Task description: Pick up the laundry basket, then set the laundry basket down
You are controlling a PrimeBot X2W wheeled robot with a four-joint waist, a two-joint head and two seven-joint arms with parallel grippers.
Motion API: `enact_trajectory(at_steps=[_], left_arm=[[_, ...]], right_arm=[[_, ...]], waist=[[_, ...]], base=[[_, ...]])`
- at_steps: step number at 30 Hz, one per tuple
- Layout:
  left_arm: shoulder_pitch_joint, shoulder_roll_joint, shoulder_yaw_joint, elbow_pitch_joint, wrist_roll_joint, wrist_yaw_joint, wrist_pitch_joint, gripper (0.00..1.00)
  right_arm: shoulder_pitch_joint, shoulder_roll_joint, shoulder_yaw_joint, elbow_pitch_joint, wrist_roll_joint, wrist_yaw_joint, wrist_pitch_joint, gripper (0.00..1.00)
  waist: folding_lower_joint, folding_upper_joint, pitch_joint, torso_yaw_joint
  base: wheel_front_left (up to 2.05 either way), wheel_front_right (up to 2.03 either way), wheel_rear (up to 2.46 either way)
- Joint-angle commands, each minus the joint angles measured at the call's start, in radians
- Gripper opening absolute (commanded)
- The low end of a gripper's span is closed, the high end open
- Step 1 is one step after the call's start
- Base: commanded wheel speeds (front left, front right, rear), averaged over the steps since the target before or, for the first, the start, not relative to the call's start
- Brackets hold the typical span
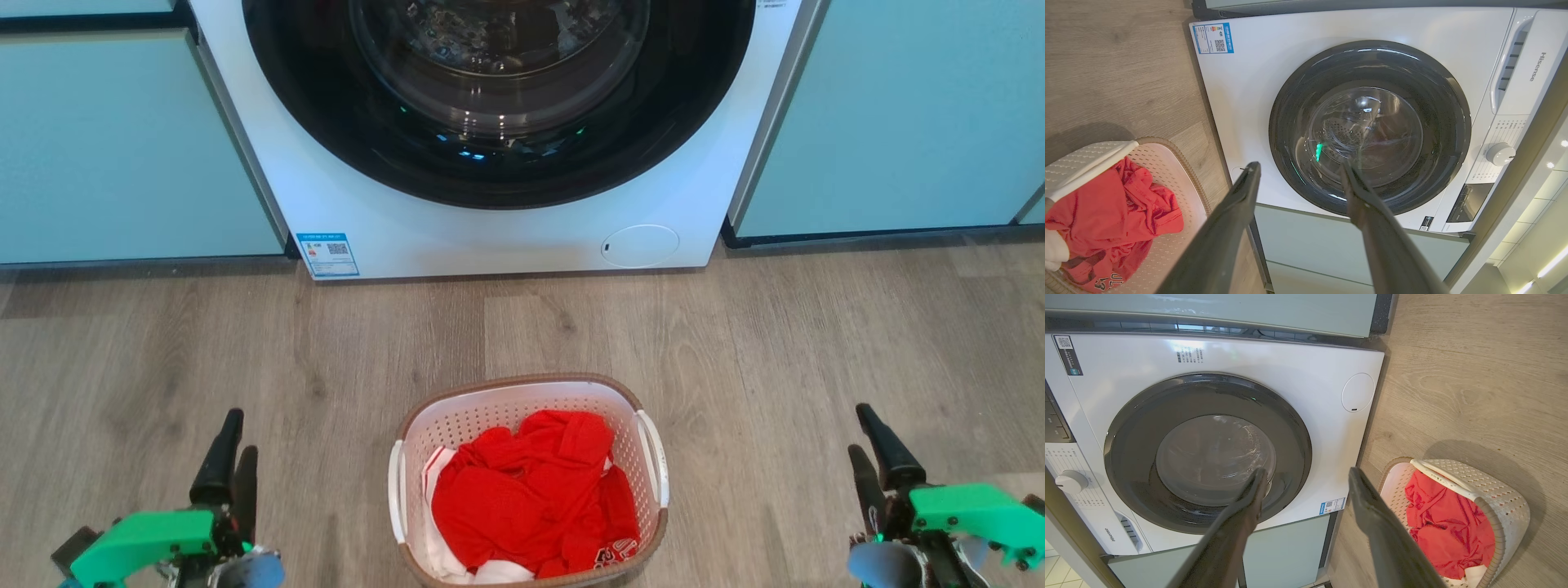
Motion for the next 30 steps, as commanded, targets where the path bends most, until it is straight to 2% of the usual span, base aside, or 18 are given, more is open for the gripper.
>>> enact_trajectory(at_steps=[1, 12, 30], left_arm=[[-0.056, 0.011, 0.01, -0.039, 0.008, -0.001, -0.005, 1.0], [-0.079, 0.012, 0.034, -0.075, 0.092, -0.002, -0.037, 1.0], [-0.11, 0.013, 0.058, -0.212, 0.318, -0.003, -0.089, 1.0]], right_arm=[[-0.051, -0.005, 0.001, -0.039, -0.01, 0.001, -0.011, 1.0], [-0.077, -0.006, -0.005, -0.12, -0.172, 0.002, -0.043, 1.0], [-0.126, -0.02, 0.078, -0.256, -0.572, 0.003, -0.096, 1.0]], waist=[[0.0, 0.0, 0.0, 0.0], [0.0, 0.0, 0.005, 0.004], [0.0, 0.0, 0.013, 0.017]], base=[[0.0, 0.0, 0.0], [0.0, 0.0, 0.0], [0.0, 0.0, 0.0]])
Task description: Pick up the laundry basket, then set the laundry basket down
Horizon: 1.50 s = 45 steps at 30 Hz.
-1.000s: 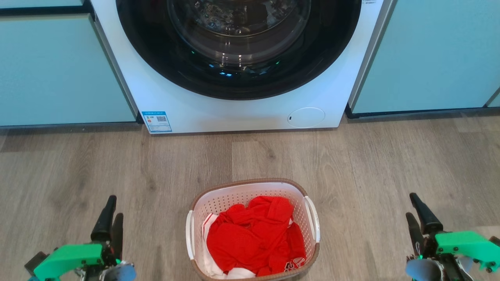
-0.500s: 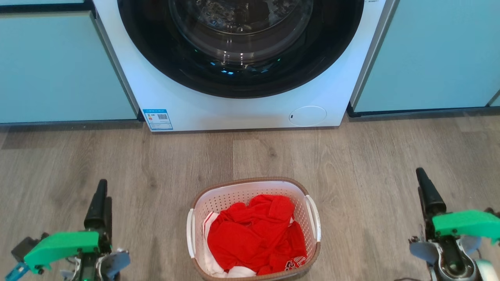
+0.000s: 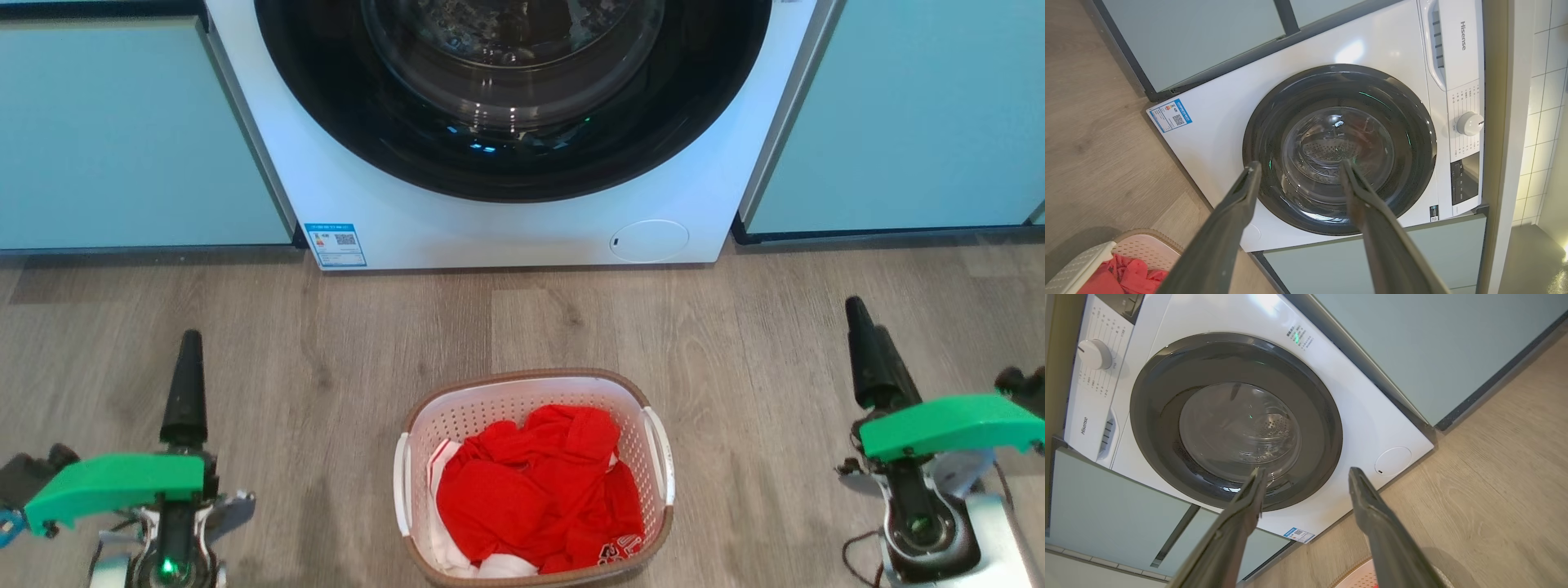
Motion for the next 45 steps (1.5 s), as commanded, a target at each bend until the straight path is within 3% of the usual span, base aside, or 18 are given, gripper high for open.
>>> enact_trajectory(at_steps=[1, 9, 18, 24, 31, 39, 45], left_arm=[[-0.066, 0.013, 0.024, -0.055, 0.041, -0.002, -0.011, 1.0], [-0.076, 0.013, -0.042, -0.154, 0.257, 0.057, -0.035, 1.0], [-0.087, 0.014, -0.189, -0.205, 0.545, 0.163, -0.061, 1.0], [-0.105, 0.069, -0.318, -0.183, 0.684, 0.269, -0.078, 1.0], [-0.136, 0.136, -0.47, -0.094, 0.768, 0.398, -0.099, 1.0], [-0.199, 0.181, -0.626, -0.048, 0.856, 0.466, -0.122, 1.0], [-0.223, 0.184, -0.694, -0.005, 0.868, 0.454, -0.137, 1.0]], right_arm=[[-0.058, -0.02, 0.017, -0.052, -0.048, 0.003, -0.014, 1.0], [-0.078, -0.037, 0.061, -0.103, -0.213, 0.003, -0.037, 1.0], [-0.09, -0.053, 0.116, -0.143, -0.386, 0.003, -0.064, 1.0], [-0.091, -0.058, 0.149, -0.144, -0.489, 0.004, -0.081, 1.0], [-0.083, -0.054, 0.169, -0.118, -0.606, 0.004, -0.102, 1.0], [-0.08, -0.055, 0.203, -0.081, -0.684, 0.004, -0.125, 1.0], [-0.077, -0.057, 0.223, -0.052, -0.721, 0.005, -0.14, 1.0]], waist=[[0.0, -0.0001, 0.001, 0.0], [0.0, -0.0001, 0.009, 0.0], [0.0, -0.0001, 0.013, 0.001], [0.0, -0.0001, 0.011, 0.002], [0.0, -0.0001, 0.003, 0.004], [0.0, -0.0001, -0.001, 0.004], [0.0, -0.0001, -0.004, 0.004]], base=[[0.0, 0.0, 0.0], [0.0, 0.0, 0.0], [0.0, 0.0, 0.0], [0.0, 0.0, 0.0], [0.0, 0.0, 0.0], [0.0, 0.0, 0.0], [0.0, 0.0, 0.0]])
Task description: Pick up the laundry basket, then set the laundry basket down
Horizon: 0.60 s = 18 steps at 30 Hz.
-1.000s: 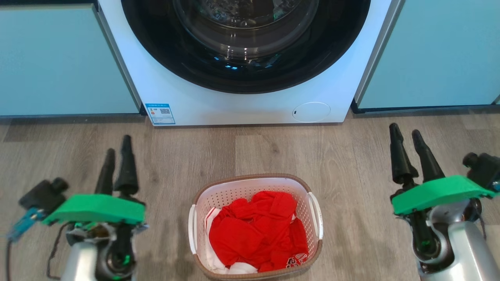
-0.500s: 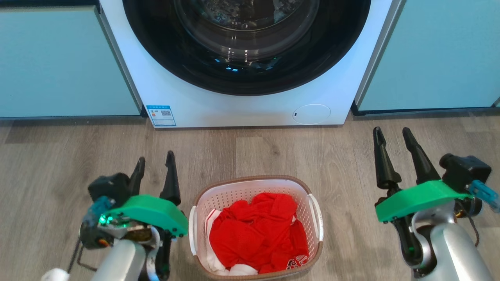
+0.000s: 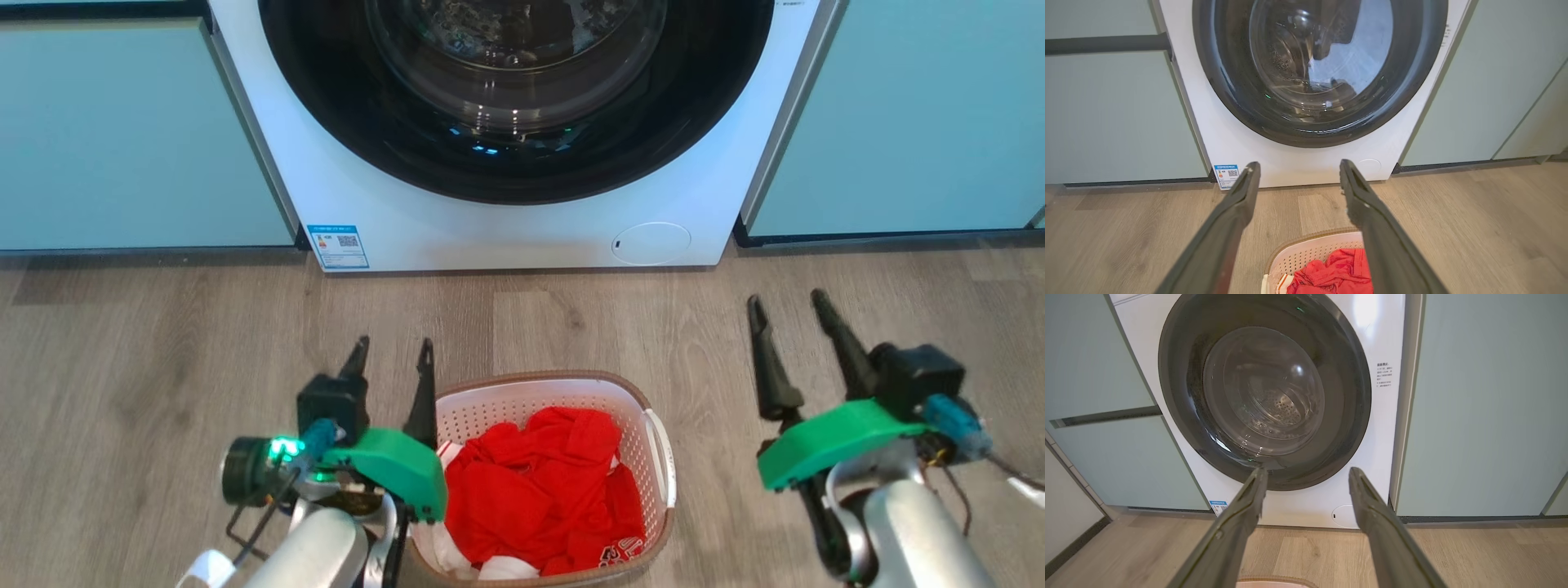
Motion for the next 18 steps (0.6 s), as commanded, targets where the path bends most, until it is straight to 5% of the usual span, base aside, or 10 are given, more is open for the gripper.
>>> enact_trajectory(at_steps=[1, 10, 18], left_arm=[[-0.067, 0.022, 0.01, -0.022, 0.027, -0.002, -0.017, 1.0], [-0.079, 0.0, 0.011, -0.04, 0.077, -0.033, -0.043, 1.0], [-0.033, -0.057, 0.137, -0.165, 0.139, -0.054, -0.066, 1.0]], right_arm=[[-0.04, -0.013, 0.03, -0.014, -0.027, 0.005, -0.014, 1.0], [-0.06, -0.013, 0.056, 0.037, -0.092, 0.005, -0.041, 1.0], [-0.063, 0.005, 0.044, -0.052, -0.161, 0.006, -0.064, 1.0]], waist=[[0.0, 0.0, -0.002, 0.0], [-0.0001, 0.0, -0.006, 0.001], [-0.0001, 0.0, -0.003, 0.007]], base=[[0.0, 0.0, 0.0], [0.0, 0.0, 0.0], [0.0, 0.0, 0.0]])
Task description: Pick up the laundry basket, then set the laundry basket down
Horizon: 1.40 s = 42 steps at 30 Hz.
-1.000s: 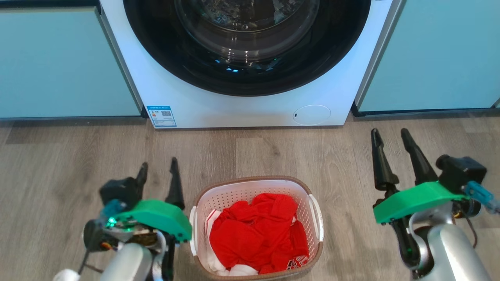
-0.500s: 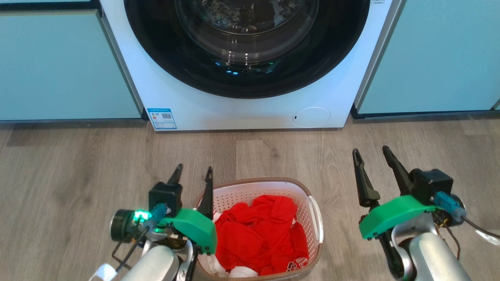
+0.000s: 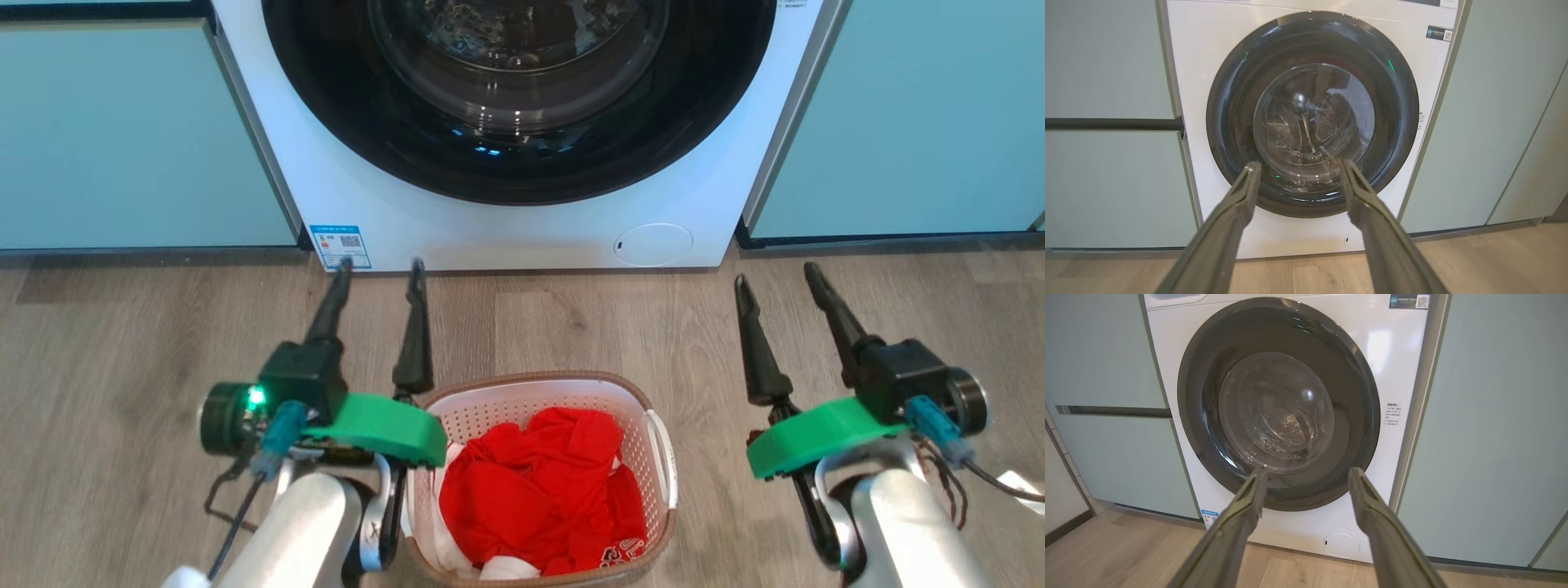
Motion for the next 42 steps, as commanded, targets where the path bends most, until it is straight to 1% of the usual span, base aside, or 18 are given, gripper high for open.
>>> enact_trajectory(at_steps=[1, 5, 8, 11, 15, 18, 22, 26, 42], left_arm=[[-0.021, -0.007, 0.051, -0.057, 0.037, -0.003, -0.012, 1.0], [0.009, -0.045, 0.136, -0.122, 0.096, 0.005, -0.024, 1.0], [0.029, -0.065, 0.173, -0.15, 0.133, -0.009, -0.033, 1.0], [0.047, -0.075, 0.191, -0.139, 0.169, -0.032, -0.041, 1.0], [0.06, -0.082, 0.209, -0.098, 0.207, -0.05, -0.052, 1.0], [0.069, -0.083, 0.216, -0.05, 0.201, -0.067, -0.052, 1.0], [0.073, -0.084, 0.216, 0.02, 0.155, -0.083, -0.052, 1.0], [0.071, -0.084, 0.228, 0.028, 0.139, -0.086, -0.052, 1.0], [0.072, -0.084, 0.217, 0.039, 0.147, -0.09, -0.052, 1.0]], right_arm=[[-0.044, 0.002, 0.015, -0.056, -0.028, 0.005, -0.015, 1.0], [-0.031, 0.009, 0.014, -0.1, -0.052, 0.006, -0.027, 1.0], [-0.02, 0.012, 0.012, -0.112, -0.076, 0.006, -0.036, 1.0], [-0.014, 0.016, 0.004, -0.108, -0.091, 0.006, -0.045, 1.0], [-0.009, 0.02, -0.001, -0.081, -0.125, 0.006, -0.056, 1.0], [-0.005, 0.022, -0.008, -0.042, -0.116, 0.006, -0.056, 1.0], [-0.003, 0.025, -0.015, 0.015, -0.086, 0.006, -0.056, 1.0], [-0.01, 0.026, -0.005, 0.037, -0.049, 0.006, -0.056, 1.0], [-0.013, 0.028, 0.0, 0.04, -0.064, 0.006, -0.056, 1.0]], waist=[[0.0, -0.0001, 0.001, 0.002], [0.0, -0.0001, 0.003, 0.008], [0.0, -0.0001, 0.005, 0.009], [0.0, -0.0001, 0.007, 0.01], [0.0, -0.0001, 0.008, 0.01], [0.0, -0.0001, 0.006, 0.008], [0.0, -0.0001, 0.003, 0.004], [0.0, -0.0001, 0.002, 0.0], [0.0, -0.0001, 0.01, 0.003]], base=[[0.0, 0.0, 0.0], [0.0, 0.0, 0.0], [0.0, 0.0, 0.0], [0.0, 0.0, 0.0], [0.0, 0.0, 0.0], [0.0, 0.0, 0.0], [0.0, 0.0, 0.0], [0.0, 0.0, 0.0], [0.0, 0.0, 0.0]])
